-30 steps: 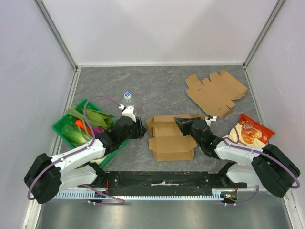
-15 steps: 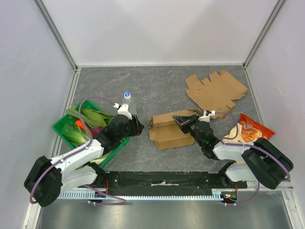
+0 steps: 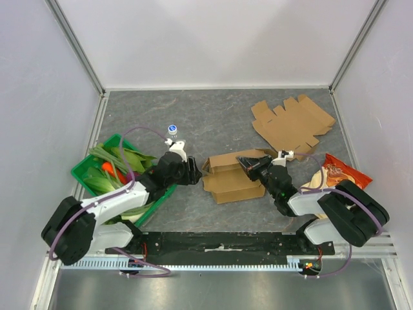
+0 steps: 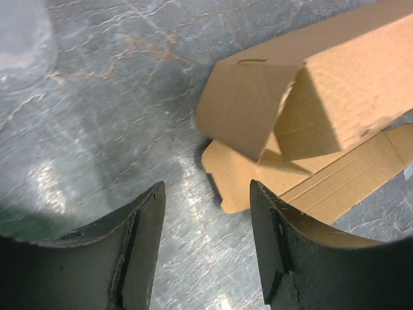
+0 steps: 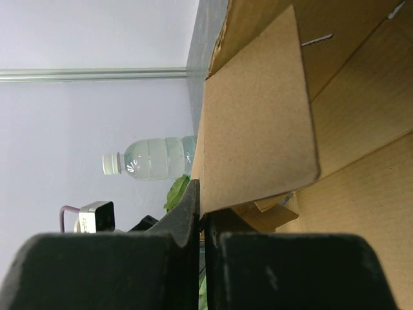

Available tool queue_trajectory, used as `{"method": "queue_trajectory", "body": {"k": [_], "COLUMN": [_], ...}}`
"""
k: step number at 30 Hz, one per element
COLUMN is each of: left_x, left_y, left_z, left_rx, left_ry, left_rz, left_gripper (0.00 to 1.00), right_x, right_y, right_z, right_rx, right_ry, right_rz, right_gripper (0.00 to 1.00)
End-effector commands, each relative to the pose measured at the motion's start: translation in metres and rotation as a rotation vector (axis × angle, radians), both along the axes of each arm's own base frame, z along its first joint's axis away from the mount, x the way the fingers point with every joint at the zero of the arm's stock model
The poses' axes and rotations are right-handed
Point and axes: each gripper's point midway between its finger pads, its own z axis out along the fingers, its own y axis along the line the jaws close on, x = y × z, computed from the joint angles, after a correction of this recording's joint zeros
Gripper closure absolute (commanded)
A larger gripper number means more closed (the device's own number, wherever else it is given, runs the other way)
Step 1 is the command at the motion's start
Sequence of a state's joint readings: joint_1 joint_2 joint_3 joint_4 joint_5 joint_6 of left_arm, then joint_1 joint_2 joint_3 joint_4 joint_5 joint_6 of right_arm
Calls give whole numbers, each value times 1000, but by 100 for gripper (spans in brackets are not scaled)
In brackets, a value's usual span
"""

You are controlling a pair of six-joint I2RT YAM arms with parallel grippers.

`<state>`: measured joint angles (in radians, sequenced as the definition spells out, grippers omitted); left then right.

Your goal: Fold the paper box

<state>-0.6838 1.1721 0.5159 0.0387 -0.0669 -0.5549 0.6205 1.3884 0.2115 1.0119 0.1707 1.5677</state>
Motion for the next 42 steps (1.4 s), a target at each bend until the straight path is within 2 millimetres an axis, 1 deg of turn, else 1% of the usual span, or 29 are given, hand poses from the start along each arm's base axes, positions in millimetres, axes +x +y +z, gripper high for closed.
{"method": "queue_trajectory", "body": {"k": [1, 2, 3, 4, 5, 6, 7, 9, 10, 11, 12, 13, 14, 15, 16, 17, 19, 20, 22, 25, 26, 27, 31, 35, 37, 38, 40, 41, 42], "left_x": [21, 23, 31, 34, 37, 40, 41, 41, 42, 40, 38, 38, 35, 32, 29, 22, 16, 11, 6, 9, 13, 14, 20, 22, 25, 26, 27, 27, 27], "left_y": [-26, -28, -27, -28, -29, -34, -37, -46, -47, -55, -58, -62, -67, -67, -67, -61, -55, -47, -45, -38, -39, -40, -50, -57, -64, -63, -70, -70, -72], "left_z": [22, 21, 26, 22, 23, 27, 25, 27, 23, 27, 27, 30, 34, 33, 34, 33, 33, 32, 32, 25, 27, 21, 19, 20, 26, 21, 26, 23, 24], "left_rx": [45, 66, 85, 113, 124, 124, 147, 155, 169, 161, 162, 157, 151, 150, 138, 129, 98, 89, 69, 92, 96, 114, 111, 90, 46, 50, 25, 34, 37], "left_ry": [-79, -77, -95, -99, -106, -115, -123, -132, -128, -135, -143, -163, -178, -178, -179, -172, -170, -172, -166, -157, -160, -147, -156, -184, -215, -216, -249, -260, -280], "left_rz": [-64, -60, -33, -44, -53, -68, -104, -142, -162, -191, -204, -215, -224, -230, -222, -213, -189, -178, -168, -125, -119, -121, -141, -158, -148, -138, -119, -106, -104], "left_gripper": [38, 38, 38, 39, 39, 39, 39, 40, 43, 46, 49, 55, 57, 57, 54, 50, 42, 41, 38, 38, 38, 41, 47, 49, 51, 52, 57, 59, 61], "right_x": [3, 4, 4, 4, 4, 4, 4, 3, 3, 4, 4, 4, 5, 6, 6, 6, 5, 5, 4, 3, 2, 2, 2, 2, 2, 2, 1, 1, 0], "right_y": [7, 8, 8, 8, 6, 8, 8, 10, 11, 11, 12, 12, 14, 15, 16, 16, 14, 13, 13, 10, 10, 9, 9, 10, 10, 10, 10, 10, 9], "right_z": [4, 3, 0, -2, -4, -7, -5, -8, -7, -7, -8, -8, -6, -4, -4, -1, -5, -5, -7, -8, -9, -10, -10, -11, -11, -10, -12, -11, -12], "right_rx": [76, 90, 92, 98, 113, 117, 133, 154, 161, 164, 169, 172, 176, 180, 176, 175, 152, 147, 142, 140, 139, 137, 131, 136, 134, 135, 134, 138, 137], "right_ry": [21, 33, 46, 52, 65, 77, 72, 90, 91, 95, 99, 103, 102, 96, 98, 90, 102, 101, 106, 110, 111, 114, 118, 123, 127, 128, 132, 133, 139], "right_rz": [17, 16, 12, 14, 9, 16, 20, 27, 31, 30, 32, 31, 35, 38, 42, 45, 41, 40, 40, 33, 28, 26, 26, 28, 29, 30, 26, 29, 25], "right_gripper": [100, 100, 100, 100, 100, 100, 100, 100, 100, 100, 100, 100, 100, 100, 100, 100, 100, 100, 100, 100, 100, 100, 100, 100, 100, 100, 100, 100, 100]}}
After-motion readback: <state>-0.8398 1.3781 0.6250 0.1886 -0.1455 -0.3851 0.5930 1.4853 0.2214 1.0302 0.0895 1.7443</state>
